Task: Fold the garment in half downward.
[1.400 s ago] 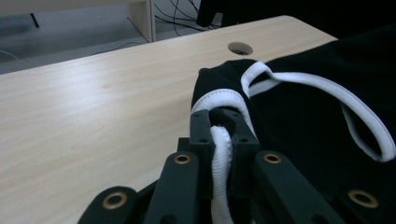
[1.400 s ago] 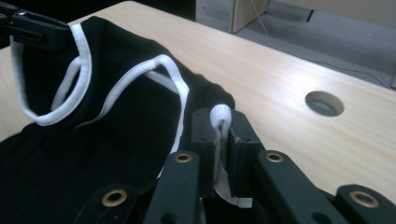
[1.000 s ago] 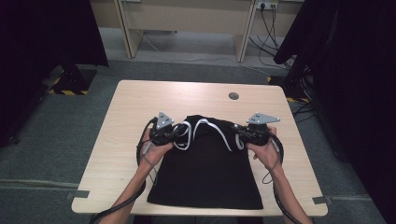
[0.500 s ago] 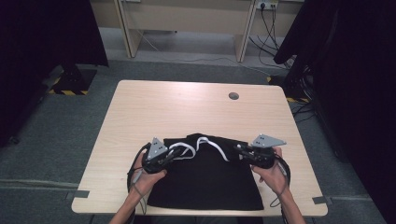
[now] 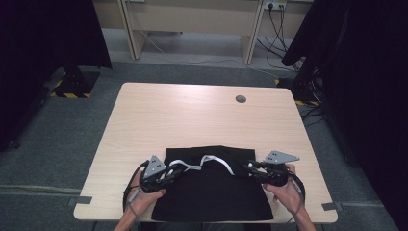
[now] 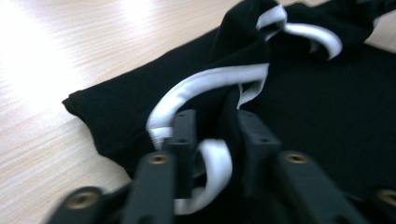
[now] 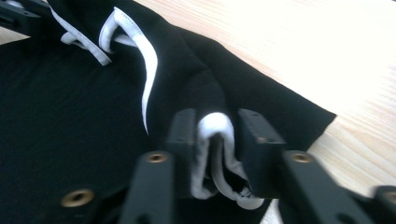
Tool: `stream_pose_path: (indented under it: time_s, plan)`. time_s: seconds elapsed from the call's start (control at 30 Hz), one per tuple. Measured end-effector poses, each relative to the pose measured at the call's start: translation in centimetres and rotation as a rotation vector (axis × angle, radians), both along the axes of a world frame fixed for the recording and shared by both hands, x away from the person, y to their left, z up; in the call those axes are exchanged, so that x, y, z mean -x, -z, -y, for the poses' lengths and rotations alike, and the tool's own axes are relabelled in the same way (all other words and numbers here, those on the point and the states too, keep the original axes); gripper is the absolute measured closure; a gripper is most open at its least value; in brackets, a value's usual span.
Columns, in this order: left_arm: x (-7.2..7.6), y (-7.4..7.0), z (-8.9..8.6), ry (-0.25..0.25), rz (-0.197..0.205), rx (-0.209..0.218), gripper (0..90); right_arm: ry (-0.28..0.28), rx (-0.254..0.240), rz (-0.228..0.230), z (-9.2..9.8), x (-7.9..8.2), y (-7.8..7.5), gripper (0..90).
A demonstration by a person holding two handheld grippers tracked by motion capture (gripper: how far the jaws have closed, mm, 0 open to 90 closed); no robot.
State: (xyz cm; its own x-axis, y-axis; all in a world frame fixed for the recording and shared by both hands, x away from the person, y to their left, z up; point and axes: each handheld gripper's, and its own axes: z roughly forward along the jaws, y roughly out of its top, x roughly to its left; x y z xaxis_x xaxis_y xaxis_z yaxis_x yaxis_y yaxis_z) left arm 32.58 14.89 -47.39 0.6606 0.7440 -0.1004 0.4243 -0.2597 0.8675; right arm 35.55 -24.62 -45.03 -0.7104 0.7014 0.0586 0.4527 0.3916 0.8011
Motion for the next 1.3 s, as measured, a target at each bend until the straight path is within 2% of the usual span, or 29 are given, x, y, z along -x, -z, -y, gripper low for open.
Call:
stream_pose_path:
  time_s: [0.03,0.13,0.23,0.37,0.47,0.53,0.63,0.7,0.77,0.83,1.03,1.13,1.23,1.3]
  plan:
    - [0.0,-0.3,0.0,0.004,0.004,0.005,61.2,-0.001,0.004,-0.006,0.1,0.0,-0.2,59.5]
    - [-0.2,-1.5,0.3,-0.010,0.019,0.029,46.6,0.024,-0.024,0.002,0.2,0.1,-1.2,50.2]
    - [-0.7,-2.4,1.1,-0.011,0.023,0.030,36.8,0.023,-0.034,0.004,-0.1,-0.1,-1.9,46.7]
    - [-1.4,-2.4,2.9,0.014,0.000,0.021,31.7,0.012,-0.027,-0.025,-1.1,-0.5,-1.7,45.7]
    - [-1.3,-1.9,4.1,0.044,-0.015,-0.004,27.4,-0.025,-0.007,-0.058,-2.0,-0.4,-1.1,45.0]
    - [-1.1,-1.5,4.6,0.055,-0.011,-0.026,28.0,-0.045,0.002,-0.079,-2.4,-0.2,-0.7,45.0]
    - [-1.1,-1.1,4.6,0.061,0.029,-0.069,39.9,-0.057,0.044,-0.091,-3.0,-0.1,0.1,51.3]
    - [-0.9,-1.0,4.4,0.069,0.054,-0.077,56.3,-0.074,0.069,-0.088,-3.1,-0.2,0.7,66.5]
    - [-0.6,-1.1,4.1,0.074,0.075,-0.073,71.0,-0.086,0.057,-0.099,-2.9,-0.5,1.0,78.1]
    - [-0.4,-1.6,3.7,0.077,0.087,-0.065,80.1,-0.092,0.046,-0.085,-2.6,-0.6,0.8,83.5]
    - [0.8,-3.1,2.6,0.092,0.107,-0.025,84.6,-0.103,0.026,-0.007,-1.8,0.3,-1.6,85.1]
    - [2.1,-3.4,2.3,0.115,0.104,-0.030,84.8,-0.105,0.024,0.021,-1.5,0.8,-2.6,85.1]
    - [3.6,-2.8,2.3,0.143,0.083,-0.059,84.7,-0.109,0.018,0.022,-1.2,1.2,-2.8,85.2]
    - [4.3,-1.4,2.6,0.164,0.038,-0.085,83.9,-0.116,0.016,0.018,-1.0,1.8,-2.6,85.2]
